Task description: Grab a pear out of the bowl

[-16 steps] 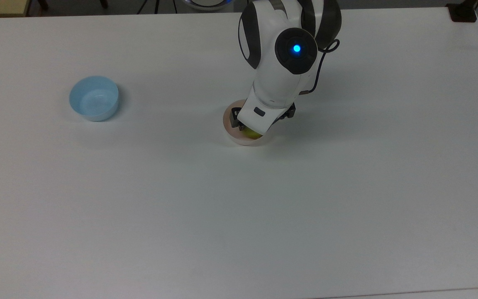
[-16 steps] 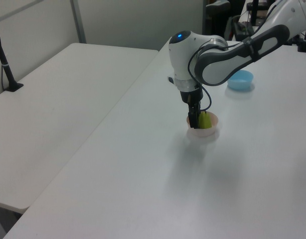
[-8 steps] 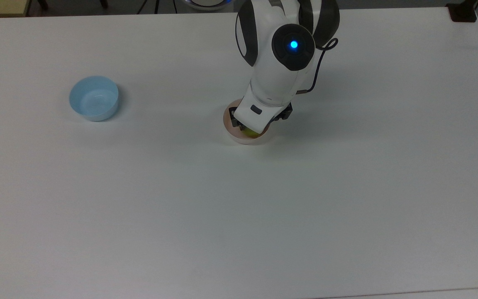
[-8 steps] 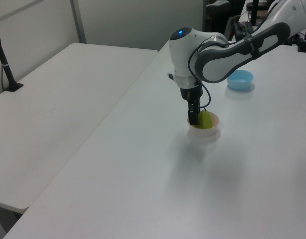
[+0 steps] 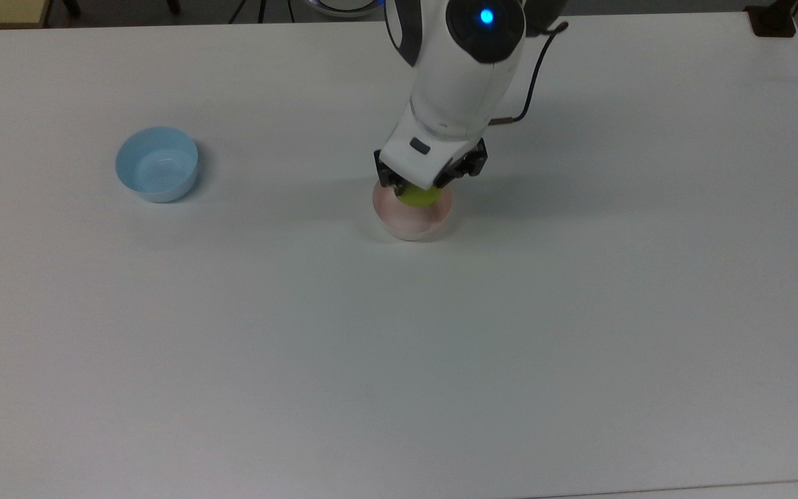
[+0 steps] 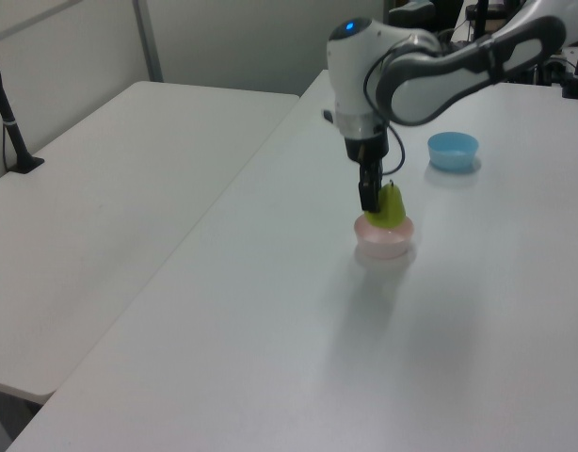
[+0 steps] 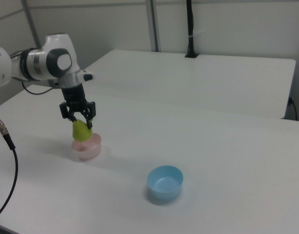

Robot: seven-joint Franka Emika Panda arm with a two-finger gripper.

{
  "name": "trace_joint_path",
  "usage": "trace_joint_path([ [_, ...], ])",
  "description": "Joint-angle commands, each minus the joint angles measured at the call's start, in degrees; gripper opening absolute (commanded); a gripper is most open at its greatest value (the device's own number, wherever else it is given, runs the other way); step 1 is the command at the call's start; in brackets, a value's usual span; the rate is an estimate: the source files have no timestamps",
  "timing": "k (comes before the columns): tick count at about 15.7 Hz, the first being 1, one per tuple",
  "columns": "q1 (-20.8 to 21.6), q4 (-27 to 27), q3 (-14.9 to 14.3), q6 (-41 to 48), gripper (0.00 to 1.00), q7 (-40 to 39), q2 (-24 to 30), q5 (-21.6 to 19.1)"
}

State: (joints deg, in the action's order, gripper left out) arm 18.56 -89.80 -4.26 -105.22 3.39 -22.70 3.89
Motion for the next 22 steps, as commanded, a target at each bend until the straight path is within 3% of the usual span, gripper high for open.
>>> trace_joint_path([
  [1,-2.9,0.3,0.3,4.6,0.39,-0.1,4.1,-0.5],
  [8,-13.7,1.5,0.0,4.1,0.39,-6.8,4.2,0.2],
  [11,-16.6,1.5,0.0,3.3,0.39,-8.1,1.8,0.7],
  [16,-16.2,1.1,0.0,-2.0,0.4,-7.4,-2.6,0.8],
  [21,-15.8,-0.1,0.0,-4.6,0.54,-6.3,-4.7,1.5],
  [22,-15.8,-0.1,0.0,-5.2,0.63,-6.2,-4.7,1.5],
])
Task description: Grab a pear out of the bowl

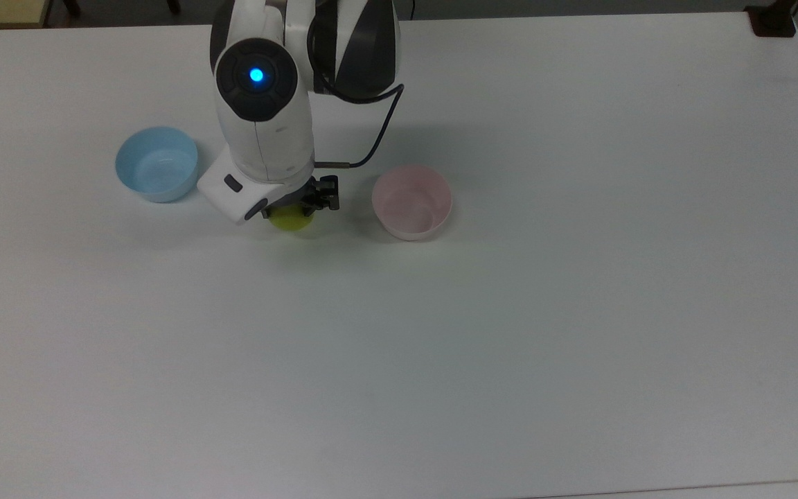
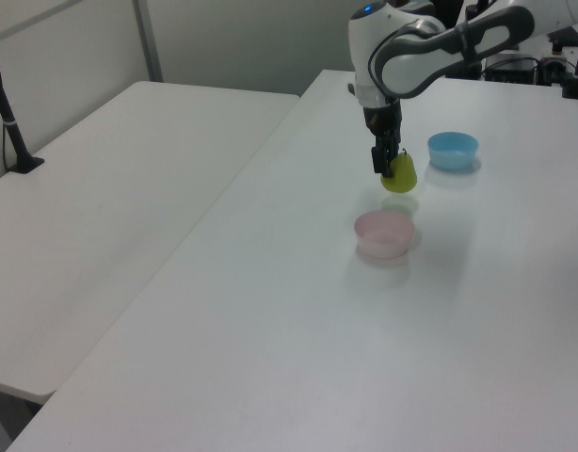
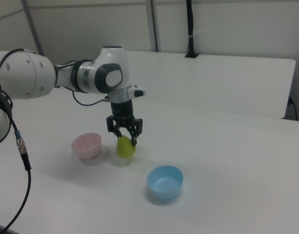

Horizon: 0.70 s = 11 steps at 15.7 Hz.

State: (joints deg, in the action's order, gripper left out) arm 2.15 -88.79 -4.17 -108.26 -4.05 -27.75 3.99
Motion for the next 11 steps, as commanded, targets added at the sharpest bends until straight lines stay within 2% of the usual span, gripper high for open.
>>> trace_joint_path([
  [1,0.8,-1.1,-0.1,-2.0,0.8,1.2,0.4,1.3],
  [2,0.8,-1.1,-0.2,-2.0,1.0,1.4,0.5,1.4],
  [5,0.8,-0.9,-0.6,-1.3,1.0,1.7,1.7,1.2],
  [8,0.8,-1.0,-0.6,1.1,1.0,6.1,6.6,1.2],
  [11,0.3,-1.2,-0.5,6.2,1.0,6.2,12.4,0.9],
])
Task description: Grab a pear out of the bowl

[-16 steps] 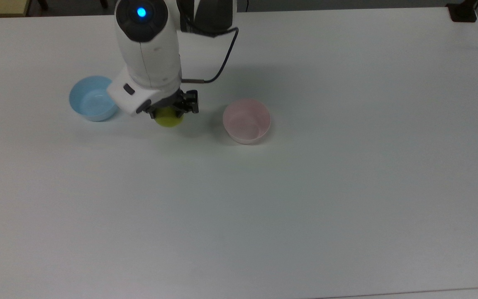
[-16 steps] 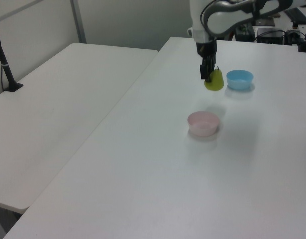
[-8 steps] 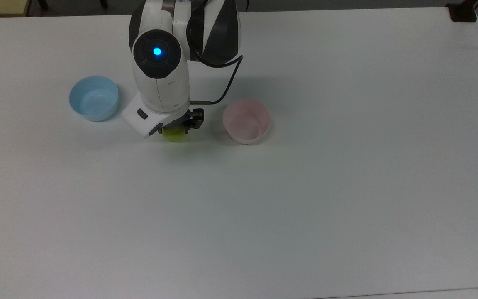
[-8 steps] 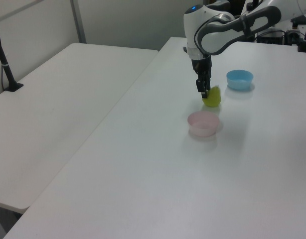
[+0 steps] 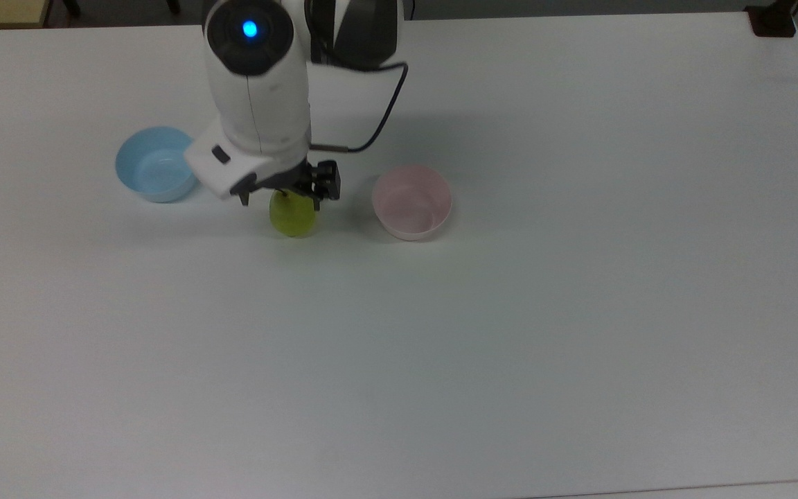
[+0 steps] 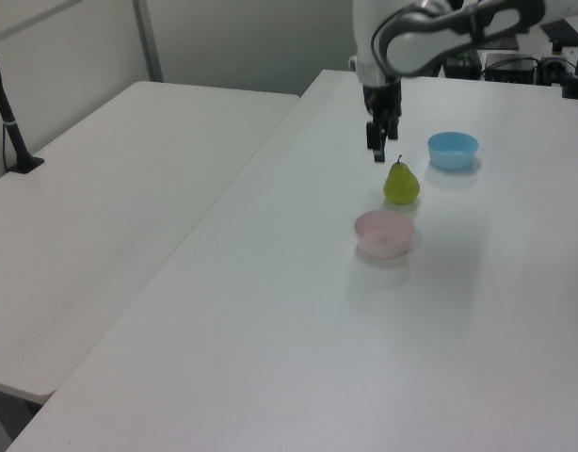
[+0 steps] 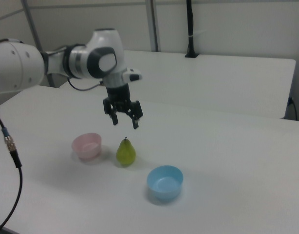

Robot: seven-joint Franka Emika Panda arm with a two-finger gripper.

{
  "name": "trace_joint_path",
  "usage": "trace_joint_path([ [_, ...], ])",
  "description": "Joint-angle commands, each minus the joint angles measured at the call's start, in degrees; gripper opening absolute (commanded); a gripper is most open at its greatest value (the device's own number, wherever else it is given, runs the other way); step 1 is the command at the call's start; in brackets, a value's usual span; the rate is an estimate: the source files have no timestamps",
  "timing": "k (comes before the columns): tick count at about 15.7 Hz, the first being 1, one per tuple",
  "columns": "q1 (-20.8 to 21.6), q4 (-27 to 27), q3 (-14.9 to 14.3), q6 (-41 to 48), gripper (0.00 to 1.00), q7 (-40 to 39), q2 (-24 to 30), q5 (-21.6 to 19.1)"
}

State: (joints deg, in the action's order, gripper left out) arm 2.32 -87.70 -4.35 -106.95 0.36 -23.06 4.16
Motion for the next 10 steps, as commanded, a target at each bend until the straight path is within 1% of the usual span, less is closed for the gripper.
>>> trace_joint_path([
  [1,0.0,-2.5,-0.3,6.4,1.0,1.8,9.6,0.5],
  [3,-0.1,-4.1,-0.3,8.7,1.0,1.8,13.4,0.5],
  [5,-1.1,-5.4,-0.2,10.4,1.0,1.5,16.5,0.3],
  [10,-1.3,-5.1,-0.3,12.4,1.0,0.9,17.1,0.3],
])
